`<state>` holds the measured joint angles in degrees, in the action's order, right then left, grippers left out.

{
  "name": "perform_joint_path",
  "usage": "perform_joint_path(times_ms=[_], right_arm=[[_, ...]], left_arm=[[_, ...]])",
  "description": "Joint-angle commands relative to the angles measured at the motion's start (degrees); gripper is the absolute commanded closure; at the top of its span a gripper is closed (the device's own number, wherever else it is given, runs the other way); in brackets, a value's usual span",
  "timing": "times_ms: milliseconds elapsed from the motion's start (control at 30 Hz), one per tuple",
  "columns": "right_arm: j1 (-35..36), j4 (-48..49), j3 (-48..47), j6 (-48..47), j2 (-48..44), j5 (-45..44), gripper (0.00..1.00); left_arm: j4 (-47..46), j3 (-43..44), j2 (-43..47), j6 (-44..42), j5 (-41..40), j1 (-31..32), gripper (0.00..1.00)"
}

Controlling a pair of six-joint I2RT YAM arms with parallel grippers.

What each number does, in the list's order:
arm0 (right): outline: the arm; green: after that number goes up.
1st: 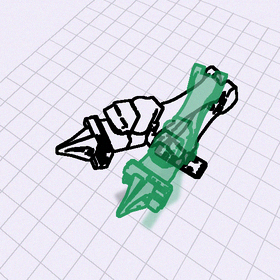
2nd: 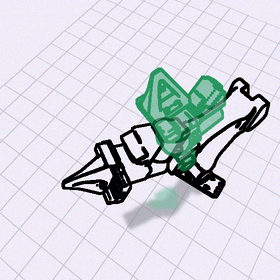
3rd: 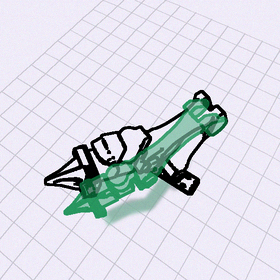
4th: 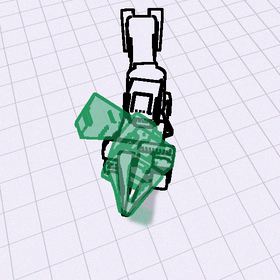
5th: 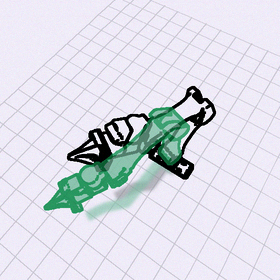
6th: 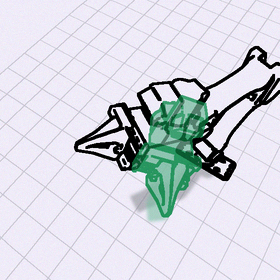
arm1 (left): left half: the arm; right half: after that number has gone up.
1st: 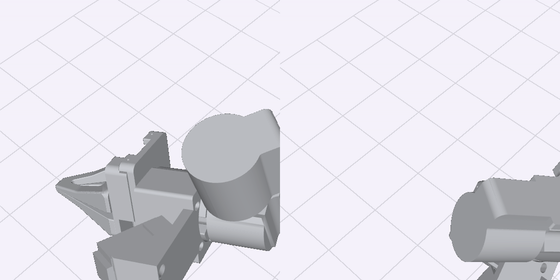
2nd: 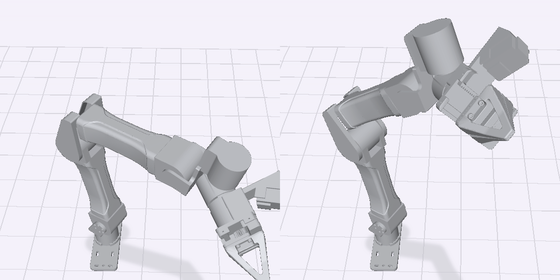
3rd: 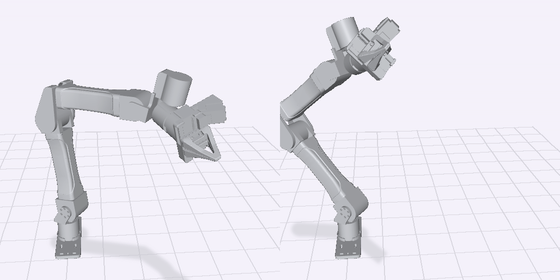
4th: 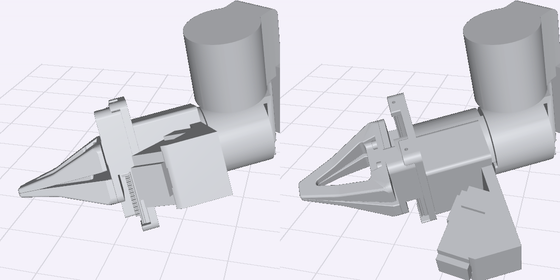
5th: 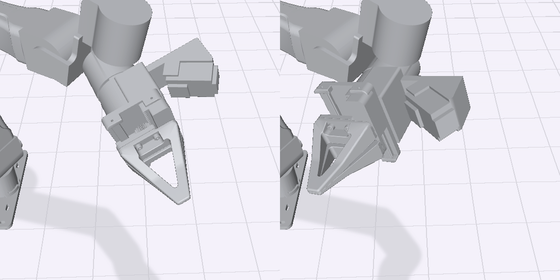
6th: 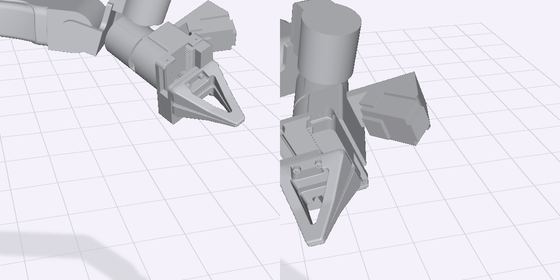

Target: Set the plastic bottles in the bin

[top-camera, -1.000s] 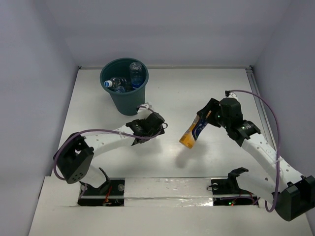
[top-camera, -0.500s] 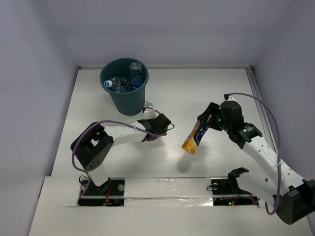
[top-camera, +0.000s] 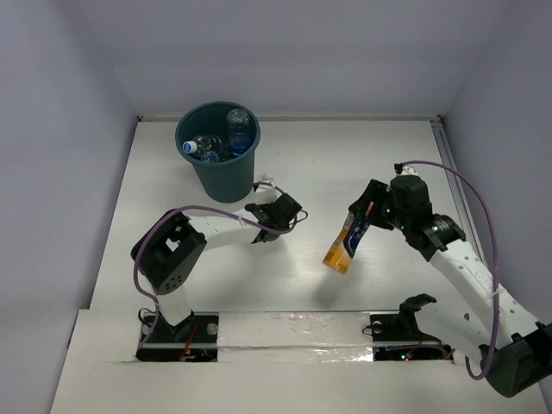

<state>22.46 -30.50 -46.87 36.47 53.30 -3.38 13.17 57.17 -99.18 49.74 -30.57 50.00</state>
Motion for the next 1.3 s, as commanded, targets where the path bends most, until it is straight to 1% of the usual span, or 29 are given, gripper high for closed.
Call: perform_joint_path(times_ms=[0,100,200,233,267,300,333,367,400,433,467,500,533,600,633,667,700,733,767,833,867,900,933,967,1033,1133,1167,1200,1267], right_arm=[[-0.3,-0.9,-7.0,-2.0,-2.0,-0.7,0.40],[-0.3,-1.1,-14.5,-2.2,-0.5,-0.4,0.41],[-0.3,0.3,-22.5,-1.2,4.0,1.2,0.41],[-0.3,1.1,-24.6,-0.8,5.4,1.6,0.41],[-0.3,1.7,-26.8,0.3,8.5,2.1,0.42],[-0.3,2.9,-31.4,1.1,10.1,2.4,0.42],[-0.3,3.8,-34.0,2.0,11.8,2.8,0.42],[0.5,4.6,-36.4,3.2,13.6,2.8,0.42],[1.1,6.7,-41.4,5.1,17.1,2.8,0.42],[1.9,7.7,-44.2,5.8,19.1,2.2,0.42],[3.5,8.6,-50.6,7.1,23.7,0.4,0.41],[4.4,8.6,-50.7,7.6,26.4,0.4,0.41],[5.7,8.7,-58.2,7.7,29.2,-0.5,0.41],[9.2,6.6,-67.2,6.9,35.4,-4.1,0.40],[10.1,4.9,-72.6,6.7,42.8,-5.1,0.40],[10.8,3.4,-84.0,6.5,46.6,-6.6,0.40],[11.4,0.4,-89.7,6.4,50.5,-7.4,0.40],[12.1,-0.5,-94.9,6.4,57.7,-7.9,0.40],[12.1,-1.1,-103.3,6.5,60.8,-8.5,0.40],[13.1,0.3,-106.8,7.2,65.2,-9.1,0.40],[13.1,1.8,-106.3,7.1,66.8,-9.5,0.40],[13.8,5.9,-103.1,7.0,67.0,-9.8,0.40],[13.8,7.8,-101.5,6.9,67.1,-10.4,0.40],[15.3,9.0,-100.6,6.3,68.2,-12.1,0.40],[16.5,9.8,-103.6,3.8,70.5,-14.1,0.40],[19.2,10.0,-107.4,-1.9,74.5,-18.7,0.39],[19.8,11.0,-106.6,-3.6,74.6,-21.5,0.39],[20.9,12.6,-105.5,-6.7,74.4,-23.0,0.39],[21.6,13.1,-103.6,-10.2,74.6,-25.6,0.38]], left_arm=[[-1.0,0.4,2.1,-1.5,1.6,-0.3,0.56],[-1.9,-1.9,6.4,-1.2,3.7,2.6,0.58],[-0.8,-3.2,11.5,-0.4,4.9,6.4,0.58],[0.4,-3.5,14.6,0.0,5.1,7.3,0.58],[1.3,-4.1,16.2,0.6,5.3,8.1,0.59],[1.9,-4.5,18.2,1.1,6.0,8.7,0.59],[3.1,-5.0,22.2,2.1,6.4,8.7,0.59],[3.8,-6.2,24.3,2.5,6.9,8.7,0.59],[5.6,-6.6,26.6,2.7,6.9,8.7,0.59],[6.9,-7.1,31.3,3.1,6.8,8.7,0.59],[10.2,-6.9,35.4,3.1,5.5,8.7,0.61],[10.2,-6.5,35.5,3.1,4.9,8.7,0.61],[14.5,-5.8,38.9,3.2,4.3,8.7,0.61],[18.9,-3.5,41.9,3.3,3.2,8.7,0.61],[23.4,-2.8,44.4,3.6,3.1,8.7,0.61],[25.9,-1.7,45.5,5.2,3.1,8.7,0.61],[28.1,-1.4,46.7,6.2,3.1,8.2,0.61],[31.7,-1.3,49.3,7.2,3.3,8.2,0.61],[33.5,-1.1,50.7,8.3,3.4,8.2,0.61],[38.2,-0.7,55.6,11.9,3.4,8.2,0.61],[40.1,0.4,56.9,12.9,3.3,8.2,0.62],[43.9,1.1,58.2,15.2,3.1,8.2,0.62],[45.8,2.0,60.2,16.2,3.1,8.2,0.62],[47.7,2.8,61.1,17.1,3.1,8.2,0.62],[51.8,5.4,62.8,18.4,3.8,8.2,0.64],[51.9,7.8,64.9,18.7,6.5,8.2,0.64],[51.9,8.4,65.1,19.2,7.3,8.2,0.65],[51.8,9.7,65.2,19.3,8.8,8.2,0.65],[51.9,11.6,65.3,19.8,10.2,8.2,0.65]])
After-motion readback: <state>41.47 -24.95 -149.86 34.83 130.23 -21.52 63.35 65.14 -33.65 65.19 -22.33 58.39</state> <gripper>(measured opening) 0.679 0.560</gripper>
